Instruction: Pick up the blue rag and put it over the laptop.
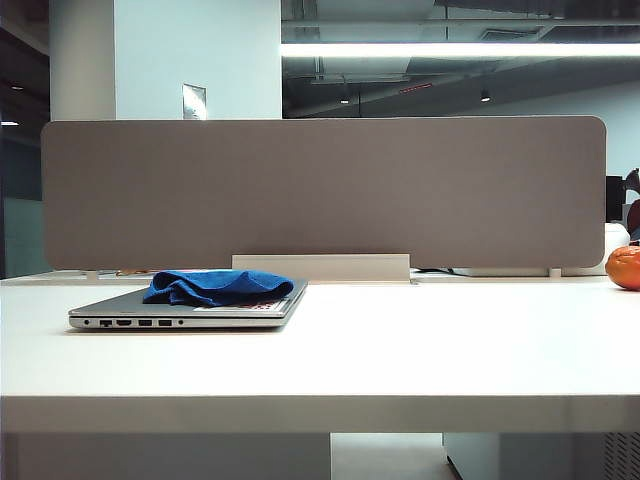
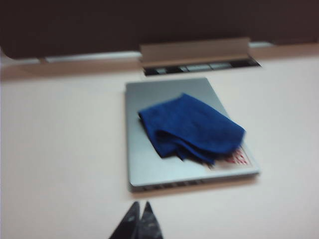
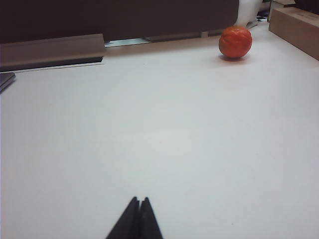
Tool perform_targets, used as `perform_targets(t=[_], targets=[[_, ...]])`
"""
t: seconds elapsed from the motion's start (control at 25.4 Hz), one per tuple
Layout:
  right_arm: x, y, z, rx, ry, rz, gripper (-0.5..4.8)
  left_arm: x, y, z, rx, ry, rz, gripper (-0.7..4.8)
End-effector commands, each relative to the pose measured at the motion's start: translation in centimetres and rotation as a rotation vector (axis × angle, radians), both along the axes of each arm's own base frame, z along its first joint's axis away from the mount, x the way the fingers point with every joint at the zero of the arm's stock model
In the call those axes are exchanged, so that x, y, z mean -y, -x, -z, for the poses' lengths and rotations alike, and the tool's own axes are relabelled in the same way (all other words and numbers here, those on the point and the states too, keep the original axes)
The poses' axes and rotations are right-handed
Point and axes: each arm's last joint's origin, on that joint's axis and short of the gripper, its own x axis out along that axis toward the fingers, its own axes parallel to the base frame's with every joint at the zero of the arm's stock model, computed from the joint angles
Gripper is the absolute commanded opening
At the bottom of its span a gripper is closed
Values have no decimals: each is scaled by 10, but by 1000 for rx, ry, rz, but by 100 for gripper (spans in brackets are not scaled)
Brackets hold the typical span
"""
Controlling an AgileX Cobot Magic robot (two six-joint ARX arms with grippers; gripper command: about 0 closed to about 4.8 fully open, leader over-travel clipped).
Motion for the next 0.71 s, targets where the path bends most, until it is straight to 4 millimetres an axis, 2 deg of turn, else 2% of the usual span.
perform_targets(t=[0.04,0.2,0.35,0.71], targets=[[0,0,1,6,1,0,0,-2,-8,6,113,-10,-72,-6],[0,0,1,6,1,0,0,-10,-15,24,148,37,-113,-6],[0,0,1,6,1,0,-1,-21,-14,56,177,64,-152,-6],[0,0,1,7,1,0,0,-26,-1,87,235,52,-154,-6]])
